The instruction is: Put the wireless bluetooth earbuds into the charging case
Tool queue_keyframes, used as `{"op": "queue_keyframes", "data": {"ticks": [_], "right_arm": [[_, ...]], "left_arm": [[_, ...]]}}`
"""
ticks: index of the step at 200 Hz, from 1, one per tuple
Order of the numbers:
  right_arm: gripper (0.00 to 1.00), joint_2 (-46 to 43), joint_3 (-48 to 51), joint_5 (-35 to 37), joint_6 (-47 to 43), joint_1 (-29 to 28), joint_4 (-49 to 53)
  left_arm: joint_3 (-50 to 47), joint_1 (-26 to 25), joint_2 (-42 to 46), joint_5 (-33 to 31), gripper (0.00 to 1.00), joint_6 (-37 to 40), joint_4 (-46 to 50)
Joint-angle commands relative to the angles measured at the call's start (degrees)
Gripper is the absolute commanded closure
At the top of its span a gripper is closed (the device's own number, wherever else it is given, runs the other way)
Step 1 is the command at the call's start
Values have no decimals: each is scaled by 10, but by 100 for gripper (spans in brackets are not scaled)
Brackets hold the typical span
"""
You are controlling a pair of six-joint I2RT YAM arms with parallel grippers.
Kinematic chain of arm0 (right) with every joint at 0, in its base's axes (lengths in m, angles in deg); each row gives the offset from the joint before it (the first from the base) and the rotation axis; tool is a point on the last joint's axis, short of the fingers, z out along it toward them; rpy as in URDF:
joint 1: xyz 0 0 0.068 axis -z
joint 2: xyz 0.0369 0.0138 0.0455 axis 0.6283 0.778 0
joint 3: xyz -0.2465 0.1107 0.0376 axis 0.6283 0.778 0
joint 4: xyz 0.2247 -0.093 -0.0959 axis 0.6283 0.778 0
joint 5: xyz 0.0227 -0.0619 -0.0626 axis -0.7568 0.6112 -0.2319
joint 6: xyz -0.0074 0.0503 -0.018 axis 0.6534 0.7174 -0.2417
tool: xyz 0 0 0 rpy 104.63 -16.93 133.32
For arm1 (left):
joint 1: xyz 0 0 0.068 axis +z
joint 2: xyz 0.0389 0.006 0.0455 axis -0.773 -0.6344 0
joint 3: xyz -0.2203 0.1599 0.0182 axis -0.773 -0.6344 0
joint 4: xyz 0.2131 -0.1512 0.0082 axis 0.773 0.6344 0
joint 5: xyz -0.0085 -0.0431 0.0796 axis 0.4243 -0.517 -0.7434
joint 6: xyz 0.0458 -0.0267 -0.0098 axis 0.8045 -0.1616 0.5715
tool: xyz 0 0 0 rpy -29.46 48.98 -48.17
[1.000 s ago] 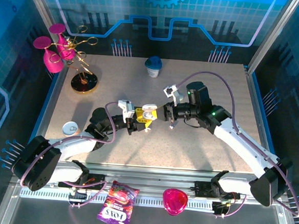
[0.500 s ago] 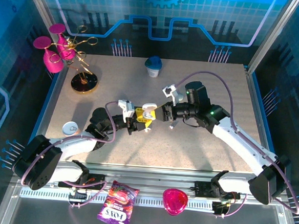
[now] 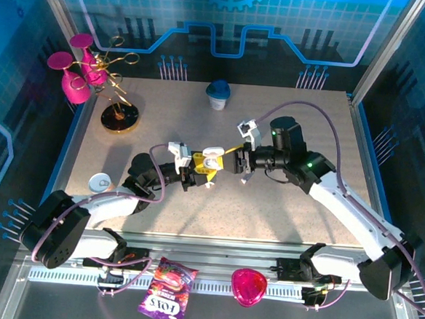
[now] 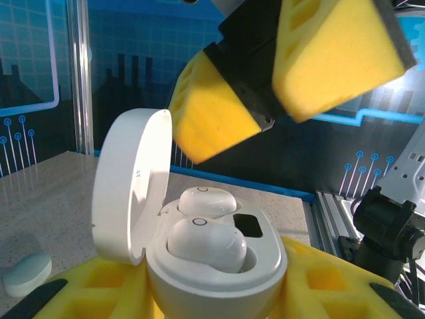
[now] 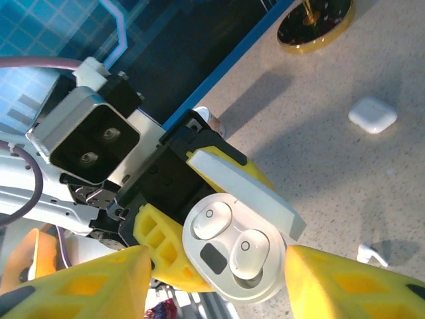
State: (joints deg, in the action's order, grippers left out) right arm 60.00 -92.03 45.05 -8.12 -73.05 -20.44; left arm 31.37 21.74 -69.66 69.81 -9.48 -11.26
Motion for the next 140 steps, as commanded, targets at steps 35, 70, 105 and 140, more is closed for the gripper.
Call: {"op": "queue_keyframes", "data": {"ticks": [35,70,105,140], "right_arm": [[5,-34,-23,88,40,6,8],[4,24,-100,129,42,9,112],[3,51,-110,144,30,3,124],[3,37,-73,137,22,-7,122]], "left_arm": [[12,-9,-3,28,76,45,-21],[19,-30,4,30,75,90,22],[25,-38,3,29,75,93,20],[33,-40,-10,18,75,70,-4]]}}
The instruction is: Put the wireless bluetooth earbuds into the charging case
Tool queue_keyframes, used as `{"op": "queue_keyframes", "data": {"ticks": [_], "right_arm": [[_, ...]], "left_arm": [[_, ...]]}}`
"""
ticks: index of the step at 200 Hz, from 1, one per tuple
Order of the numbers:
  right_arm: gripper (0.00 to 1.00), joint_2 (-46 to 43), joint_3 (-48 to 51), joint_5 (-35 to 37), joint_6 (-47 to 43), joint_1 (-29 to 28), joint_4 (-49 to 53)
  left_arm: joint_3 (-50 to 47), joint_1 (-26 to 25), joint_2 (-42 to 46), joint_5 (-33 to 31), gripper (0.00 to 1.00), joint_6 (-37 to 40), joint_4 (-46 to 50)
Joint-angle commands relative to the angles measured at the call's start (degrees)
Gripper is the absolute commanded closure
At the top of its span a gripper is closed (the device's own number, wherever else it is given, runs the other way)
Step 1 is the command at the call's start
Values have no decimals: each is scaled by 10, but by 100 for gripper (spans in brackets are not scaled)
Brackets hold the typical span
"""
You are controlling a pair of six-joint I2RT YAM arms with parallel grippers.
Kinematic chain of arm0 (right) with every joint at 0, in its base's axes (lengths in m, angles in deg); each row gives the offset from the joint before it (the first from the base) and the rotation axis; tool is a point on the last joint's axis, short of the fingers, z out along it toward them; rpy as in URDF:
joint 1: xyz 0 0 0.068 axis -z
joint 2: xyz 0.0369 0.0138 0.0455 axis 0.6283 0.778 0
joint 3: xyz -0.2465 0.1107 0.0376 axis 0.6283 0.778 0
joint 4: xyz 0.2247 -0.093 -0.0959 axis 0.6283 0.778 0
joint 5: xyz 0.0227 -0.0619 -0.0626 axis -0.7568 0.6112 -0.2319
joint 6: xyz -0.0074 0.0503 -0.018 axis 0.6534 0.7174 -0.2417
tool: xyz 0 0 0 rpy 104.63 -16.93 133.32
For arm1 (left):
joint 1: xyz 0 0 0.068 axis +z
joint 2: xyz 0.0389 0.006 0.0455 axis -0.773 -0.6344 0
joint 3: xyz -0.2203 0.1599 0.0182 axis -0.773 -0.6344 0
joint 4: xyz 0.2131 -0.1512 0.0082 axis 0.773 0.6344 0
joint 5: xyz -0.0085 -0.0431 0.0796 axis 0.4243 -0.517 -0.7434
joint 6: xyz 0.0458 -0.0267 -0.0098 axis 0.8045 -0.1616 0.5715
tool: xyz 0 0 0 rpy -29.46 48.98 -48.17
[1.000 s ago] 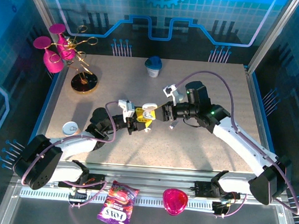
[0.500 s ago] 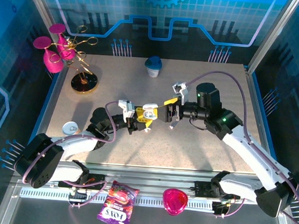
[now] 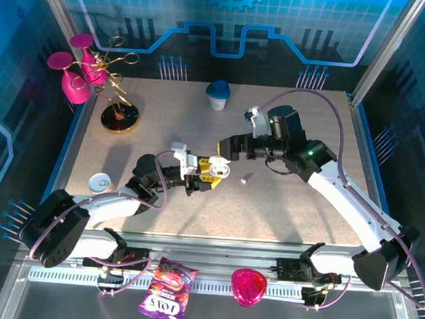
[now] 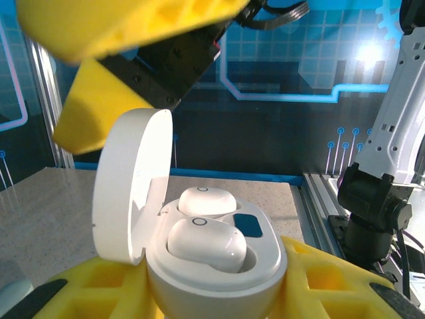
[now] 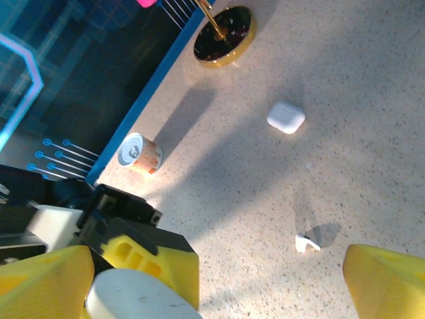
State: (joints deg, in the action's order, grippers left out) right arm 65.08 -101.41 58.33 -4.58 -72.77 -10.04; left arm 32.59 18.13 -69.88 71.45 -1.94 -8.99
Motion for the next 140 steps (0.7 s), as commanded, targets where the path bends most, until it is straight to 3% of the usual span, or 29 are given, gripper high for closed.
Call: {"op": "queue_keyframes", "data": {"ticks": [1,56,97,140], "right_arm": [[3,-15,22,4,-14,-10,18],[3,-89,95,-3,12,-15,-18],[8,-127,240,-165,226,33,-267],[37,-113,339,-227,409,35,-492]], "left_arm": [[21,-4,-9,1,75,-6,-28],[31,-4,-48,-8,76,-50,-89],[33,-7,-49,-14,75,-48,-103],[37,-10,-40,-14,75,-34,-99]]}}
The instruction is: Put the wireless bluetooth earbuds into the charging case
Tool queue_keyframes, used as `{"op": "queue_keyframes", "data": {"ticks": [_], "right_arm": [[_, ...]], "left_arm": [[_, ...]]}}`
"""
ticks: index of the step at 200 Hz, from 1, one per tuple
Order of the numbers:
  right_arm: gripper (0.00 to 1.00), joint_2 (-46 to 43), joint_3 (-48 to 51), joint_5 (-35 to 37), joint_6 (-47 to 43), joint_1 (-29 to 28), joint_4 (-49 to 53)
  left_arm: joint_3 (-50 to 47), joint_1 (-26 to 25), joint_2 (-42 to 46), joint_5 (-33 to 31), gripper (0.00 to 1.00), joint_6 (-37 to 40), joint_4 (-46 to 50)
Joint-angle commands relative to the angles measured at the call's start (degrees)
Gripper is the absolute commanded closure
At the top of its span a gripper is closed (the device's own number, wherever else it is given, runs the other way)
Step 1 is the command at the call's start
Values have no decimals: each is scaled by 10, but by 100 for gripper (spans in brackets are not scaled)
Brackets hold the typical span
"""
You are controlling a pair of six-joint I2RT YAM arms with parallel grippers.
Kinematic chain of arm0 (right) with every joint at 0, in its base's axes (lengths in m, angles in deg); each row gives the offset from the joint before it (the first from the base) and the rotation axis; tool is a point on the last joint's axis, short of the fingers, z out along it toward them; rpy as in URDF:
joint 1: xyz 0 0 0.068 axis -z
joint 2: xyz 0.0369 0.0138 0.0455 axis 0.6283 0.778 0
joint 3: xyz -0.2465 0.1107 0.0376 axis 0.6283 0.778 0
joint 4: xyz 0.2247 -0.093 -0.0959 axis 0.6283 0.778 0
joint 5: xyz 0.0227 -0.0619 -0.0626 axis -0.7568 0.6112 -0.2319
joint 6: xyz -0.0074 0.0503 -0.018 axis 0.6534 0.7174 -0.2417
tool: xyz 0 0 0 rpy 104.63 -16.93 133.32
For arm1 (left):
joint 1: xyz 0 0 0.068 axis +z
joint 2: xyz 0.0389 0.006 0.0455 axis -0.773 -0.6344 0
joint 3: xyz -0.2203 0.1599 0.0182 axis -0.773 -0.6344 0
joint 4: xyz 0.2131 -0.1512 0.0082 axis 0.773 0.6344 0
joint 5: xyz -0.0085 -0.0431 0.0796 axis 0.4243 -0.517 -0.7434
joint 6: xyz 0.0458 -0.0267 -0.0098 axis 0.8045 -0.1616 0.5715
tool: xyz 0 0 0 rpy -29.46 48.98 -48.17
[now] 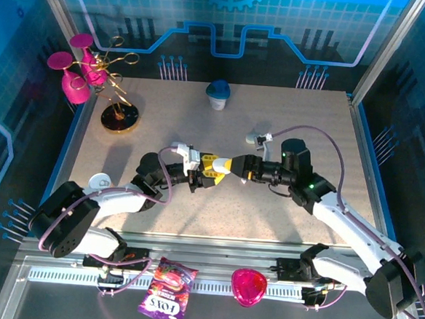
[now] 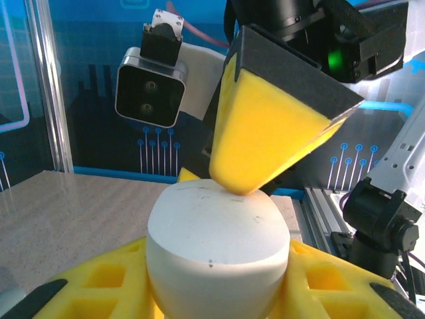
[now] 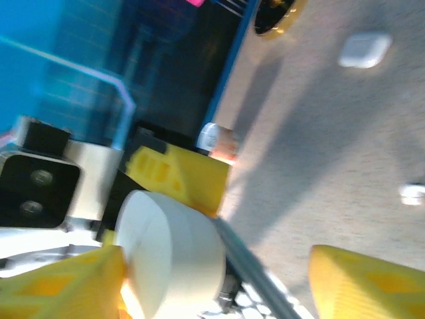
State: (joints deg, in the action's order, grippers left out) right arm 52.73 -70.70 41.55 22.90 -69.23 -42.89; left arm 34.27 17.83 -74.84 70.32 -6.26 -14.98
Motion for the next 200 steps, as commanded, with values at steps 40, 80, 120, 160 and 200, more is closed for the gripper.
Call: {"op": "queue_keyframes", "data": {"ticks": [40,80,120,160,200], "right_arm": [[59,41,89,-68,245,-4,-311],[77,45,103,-58,257,1,-333],[79,31,101,-50,211,41,-288],[80,25,73,-38,35,150,-91],[80,92,-19,128,-183,208,113]], "left_arm": [[16,-12,13,-7,75,24,-33],[17,-13,19,-6,75,36,-11],[1,-14,34,-27,42,55,15],[-47,-12,63,-101,3,79,77],[-48,-14,138,-171,1,112,280]]}}
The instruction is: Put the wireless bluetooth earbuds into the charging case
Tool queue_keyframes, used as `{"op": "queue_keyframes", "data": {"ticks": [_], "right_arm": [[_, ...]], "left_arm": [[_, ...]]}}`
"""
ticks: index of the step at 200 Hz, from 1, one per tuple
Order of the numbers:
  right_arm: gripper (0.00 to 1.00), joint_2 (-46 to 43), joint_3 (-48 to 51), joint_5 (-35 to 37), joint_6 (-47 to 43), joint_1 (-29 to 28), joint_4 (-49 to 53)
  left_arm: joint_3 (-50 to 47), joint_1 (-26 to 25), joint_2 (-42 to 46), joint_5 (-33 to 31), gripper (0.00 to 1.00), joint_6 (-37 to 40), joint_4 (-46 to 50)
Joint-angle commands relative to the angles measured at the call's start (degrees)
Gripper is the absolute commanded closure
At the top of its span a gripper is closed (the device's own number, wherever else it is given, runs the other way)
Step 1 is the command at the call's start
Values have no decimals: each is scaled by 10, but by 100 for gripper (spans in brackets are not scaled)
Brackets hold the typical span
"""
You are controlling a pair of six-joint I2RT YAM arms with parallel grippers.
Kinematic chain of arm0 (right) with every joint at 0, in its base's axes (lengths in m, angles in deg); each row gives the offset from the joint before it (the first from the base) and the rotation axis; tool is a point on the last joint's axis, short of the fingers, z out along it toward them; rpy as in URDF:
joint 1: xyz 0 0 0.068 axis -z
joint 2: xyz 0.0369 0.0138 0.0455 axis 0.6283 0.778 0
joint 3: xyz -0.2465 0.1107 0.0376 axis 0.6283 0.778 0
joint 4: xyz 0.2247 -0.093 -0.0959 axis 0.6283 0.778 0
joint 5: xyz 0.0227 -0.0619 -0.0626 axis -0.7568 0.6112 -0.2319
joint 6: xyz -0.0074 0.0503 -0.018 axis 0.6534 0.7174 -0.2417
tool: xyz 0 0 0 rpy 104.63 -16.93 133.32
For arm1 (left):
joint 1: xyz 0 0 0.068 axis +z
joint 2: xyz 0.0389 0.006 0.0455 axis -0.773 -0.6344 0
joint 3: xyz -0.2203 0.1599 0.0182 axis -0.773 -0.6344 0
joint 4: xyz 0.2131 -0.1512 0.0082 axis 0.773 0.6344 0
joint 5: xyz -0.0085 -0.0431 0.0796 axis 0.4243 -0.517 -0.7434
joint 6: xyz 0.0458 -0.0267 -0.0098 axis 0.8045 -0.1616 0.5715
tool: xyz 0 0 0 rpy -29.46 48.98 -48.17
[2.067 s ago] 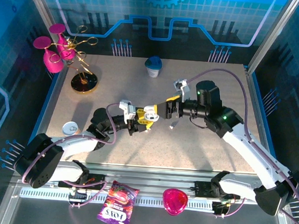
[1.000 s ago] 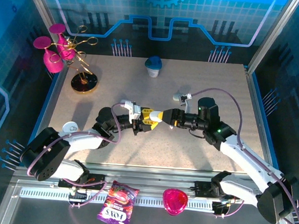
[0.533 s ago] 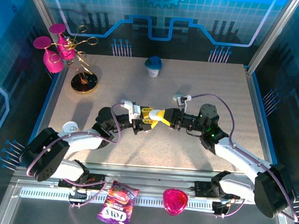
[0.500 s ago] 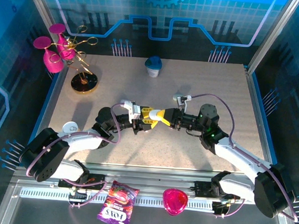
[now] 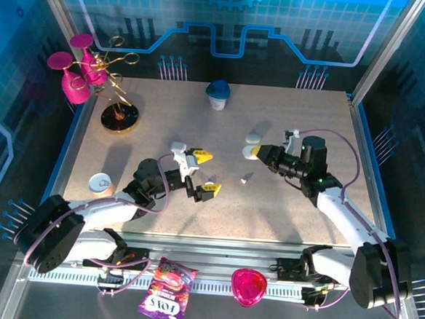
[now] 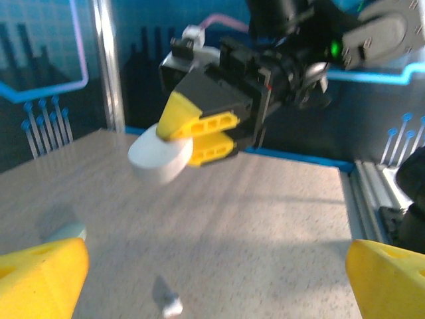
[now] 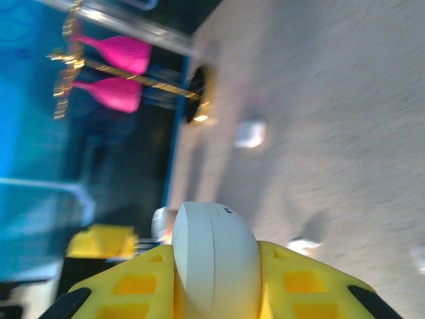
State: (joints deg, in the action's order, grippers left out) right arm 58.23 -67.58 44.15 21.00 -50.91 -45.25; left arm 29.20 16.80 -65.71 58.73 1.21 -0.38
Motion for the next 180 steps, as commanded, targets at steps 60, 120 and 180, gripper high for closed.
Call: {"op": "queue_keyframes", "data": {"ticks": [60,120,180], "right_arm": [[79,253,-135,131,-162,46,68],[77,395,-188,129,-135,46,29],[35,350,-179,183,-162,57,68]], "left_arm": [[36,-8,68,-121,1,77,289],[45,-8,56,-136,1,67,290],[97,28,37,-239,1,-4,384]]}}
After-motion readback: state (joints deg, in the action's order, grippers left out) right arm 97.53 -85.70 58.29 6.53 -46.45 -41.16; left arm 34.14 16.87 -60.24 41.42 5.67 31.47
